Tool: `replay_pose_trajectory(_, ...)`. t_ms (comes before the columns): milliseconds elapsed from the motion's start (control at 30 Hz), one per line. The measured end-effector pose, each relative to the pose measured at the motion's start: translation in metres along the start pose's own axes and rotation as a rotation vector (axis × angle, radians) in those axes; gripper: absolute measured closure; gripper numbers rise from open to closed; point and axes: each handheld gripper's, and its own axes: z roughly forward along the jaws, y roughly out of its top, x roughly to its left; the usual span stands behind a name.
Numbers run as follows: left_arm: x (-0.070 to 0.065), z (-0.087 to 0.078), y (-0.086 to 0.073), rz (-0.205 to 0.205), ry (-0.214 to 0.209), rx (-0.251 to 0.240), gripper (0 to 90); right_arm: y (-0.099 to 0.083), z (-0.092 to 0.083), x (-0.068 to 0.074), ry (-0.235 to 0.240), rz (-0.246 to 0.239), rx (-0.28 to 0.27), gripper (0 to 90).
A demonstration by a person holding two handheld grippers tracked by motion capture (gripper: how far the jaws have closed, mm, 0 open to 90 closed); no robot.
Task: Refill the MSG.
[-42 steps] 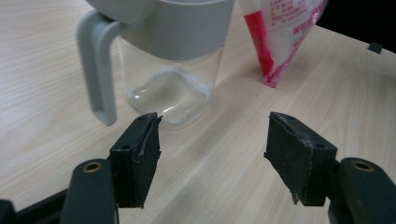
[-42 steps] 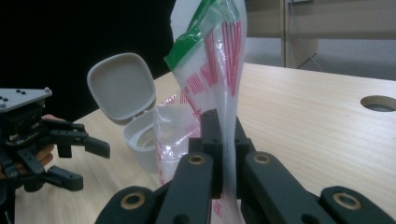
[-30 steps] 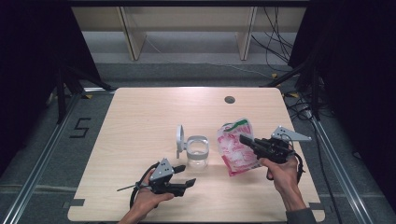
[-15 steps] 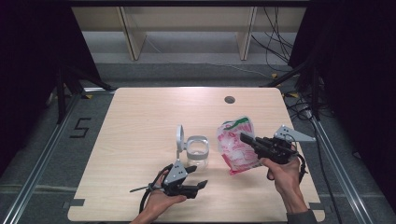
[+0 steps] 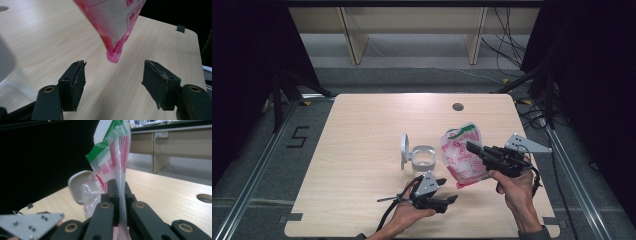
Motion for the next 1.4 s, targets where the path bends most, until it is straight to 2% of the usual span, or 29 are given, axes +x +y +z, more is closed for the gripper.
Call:
replay_pose_trajectory(67, -0.003, 0.007, 0.001, -0.01, 0.008, -0.002, 34.2, 0.001, 0.001, 0.003, 0.006, 0.008, -0.011, 90.0)
replay_pose_trajectory(100, -0.003, 0.01, 0.002, 0.001, 0.003, 0.006, 34.4, 0.001, 0.001, 0.004, 0.015, 0.013, -0.022, 90.0)
replay_pose_trajectory(133, -0.005, 0.013, 0.002, 0.0, 0.014, 0.003, 35.4, 0.002, 0.0, 0.006, 0.008, 0.008, -0.012, 90.0)
replay_pose_trajectory(167, -0.006, 0.016, 0.002, 0.003, 0.019, 0.0, 36.8, 0.002, 0.002, 0.006, 0.017, -0.007, -0.035, 90.0)
replay_pose_trajectory(200, -0.008, 0.019, 0.002, 0.004, 0.03, -0.009, 38.5, 0.003, 0.001, 0.008, 0.012, 0.002, -0.012, 90.0)
replay_pose_trajectory(233, -0.006, 0.018, 0.002, 0.025, 0.045, 0.019, 40.5, 0.004, 0.002, 0.008, 0.016, -0.007, -0.02, 90.0)
replay_pose_trajectory(267, -0.009, 0.021, 0.002, -0.012, 0.035, -0.018, 44.7, 0.004, 0.002, 0.011, 0.019, 0.024, -0.022, 90.0)
replay_pose_trajectory(300, -0.01, 0.021, 0.003, -0.011, 0.037, -0.021, 47.4, 0.004, 0.003, 0.01, 0.016, -0.009, -0.018, 90.0)
replay_pose_trajectory(333, -0.008, 0.02, 0.004, 0.021, 0.053, -0.002, 49.8, 0.005, 0.002, 0.012, 0.02, -0.003, -0.01, 90.0)
replay_pose_trajectory(367, -0.009, 0.021, 0.005, 0.015, 0.052, -0.022, 55.7, 0.005, 0.003, 0.012, 0.027, -0.012, -0.018, 90.0)
replay_pose_trajectory(400, -0.009, 0.021, 0.007, 0.018, 0.059, -0.023, 58.4, 0.004, 0.004, 0.013, 0.033, -0.014, -0.032, 90.0)
replay_pose_trajectory(467, -0.009, 0.021, 0.008, 0.034, 0.066, -0.004, 62.8, 0.006, 0.004, 0.015, 0.024, 0.0, -0.012, 90.0)
replay_pose_trajectory(500, -0.009, 0.022, 0.008, 0.042, 0.072, -0.009, 65.6, 0.006, 0.004, 0.017, 0.026, 0.005, -0.028, 90.0)
replay_pose_trajectory(533, -0.009, 0.022, 0.007, 0.041, 0.072, -0.012, 67.4, 0.007, 0.003, 0.015, 0.026, -0.023, -0.024, 90.0)
replay_pose_trajectory(667, -0.01, 0.02, 0.008, 0.018, 0.075, -0.026, 75.3, 0.008, 0.003, 0.014, 0.022, -0.025, -0.038, 90.0)
replay_pose_trajectory(700, -0.011, 0.021, 0.008, -0.005, 0.066, -0.048, 76.1, 0.008, 0.003, 0.014, 0.007, -0.016, -0.023, 90.0)
replay_pose_trajectory(867, -0.014, 0.02, 0.01, -0.011, 0.071, -0.042, 78.5, 0.01, 0.002, 0.01, -0.009, -0.013, -0.024, 90.0)
replay_pose_trajectory(900, -0.015, 0.021, 0.01, -0.023, 0.065, -0.044, 78.7, 0.01, 0.002, 0.013, -0.018, 0.009, -0.013, 90.0)
replay_pose_trajectory(933, -0.016, 0.02, 0.01, -0.061, 0.051, -0.045, 78.7, 0.01, 0.004, 0.01, -0.014, -0.025, -0.037, 90.0)
replay_pose_trajectory(967, -0.015, 0.019, 0.01, -0.071, 0.039, -0.035, 78.8, 0.011, 0.004, 0.012, -0.024, -0.005, -0.014, 90.0)
replay_pose_trajectory(1033, -0.019, 0.018, 0.01, -0.048, 0.056, -0.03, 79.0, 0.011, 0.007, 0.011, -0.019, -0.007, -0.026, 90.0)
replay_pose_trajectory(1067, -0.02, 0.019, 0.01, -0.052, 0.049, -0.037, 79.1, 0.012, 0.008, 0.011, -0.025, -0.014, -0.03, 90.0)
replay_pose_trajectory(1100, -0.021, 0.019, 0.009, -0.066, 0.063, -0.048, 79.1, 0.013, 0.009, 0.013, -0.032, -0.004, -0.015, 90.0)
replay_pose_trajectory(1167, -0.021, 0.021, 0.008, -0.071, 0.076, -0.062, 79.2, 0.015, 0.012, 0.015, -0.032, -0.03, -0.003, 90.0)
replay_pose_trajectory(1233, -0.02, 0.022, 0.007, -0.08, 0.087, -0.071, 79.3, 0.015, 0.018, 0.017, -0.023, -0.033, -0.018, 90.0)
replay_pose_trajectory(1267, -0.019, 0.022, 0.007, -0.08, 0.093, -0.065, 79.3, 0.016, 0.02, 0.018, -0.024, -0.031, -0.005, 90.0)
replay_pose_trajectory(1300, -0.018, 0.023, 0.006, -0.094, 0.091, -0.077, 79.3, 0.017, 0.023, 0.018, -0.027, -0.056, 0.0, 90.0)
replay_pose_trajectory(1367, -0.016, 0.023, 0.006, -0.112, 0.099, -0.086, 79.3, 0.018, 0.029, 0.021, -0.03, -0.051, 0.015, 90.0)
replay_pose_trajectory(1400, -0.015, 0.023, 0.006, -0.106, 0.107, -0.085, 79.3, 0.019, 0.032, 0.022, -0.023, -0.045, 0.016, 90.0)
